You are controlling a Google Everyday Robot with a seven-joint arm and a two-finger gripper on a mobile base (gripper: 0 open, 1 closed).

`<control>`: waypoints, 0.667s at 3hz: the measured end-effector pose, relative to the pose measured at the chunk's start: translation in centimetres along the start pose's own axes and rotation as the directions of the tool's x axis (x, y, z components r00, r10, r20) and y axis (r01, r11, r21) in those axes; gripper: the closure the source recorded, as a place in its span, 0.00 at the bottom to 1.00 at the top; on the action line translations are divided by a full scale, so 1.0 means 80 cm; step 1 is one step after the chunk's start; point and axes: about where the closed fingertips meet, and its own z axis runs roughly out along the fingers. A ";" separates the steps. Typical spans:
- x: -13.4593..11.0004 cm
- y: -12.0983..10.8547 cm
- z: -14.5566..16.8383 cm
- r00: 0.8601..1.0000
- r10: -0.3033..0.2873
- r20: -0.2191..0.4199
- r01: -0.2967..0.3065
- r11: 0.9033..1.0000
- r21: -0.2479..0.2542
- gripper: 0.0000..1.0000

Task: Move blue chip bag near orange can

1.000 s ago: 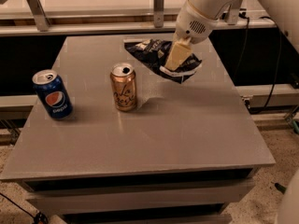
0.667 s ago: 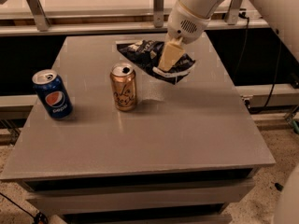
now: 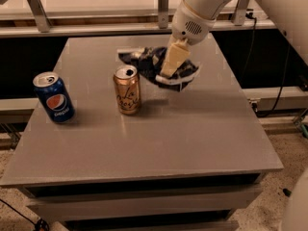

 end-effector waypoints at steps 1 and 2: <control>-0.002 -0.001 0.002 1.000 -0.001 0.003 0.001 1.000 0.002 0.00; -0.002 -0.001 0.002 1.000 -0.001 0.003 0.001 1.000 0.002 0.00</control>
Offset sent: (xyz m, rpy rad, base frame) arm 0.0015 0.0019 -0.0010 0.0025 -0.0029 0.0004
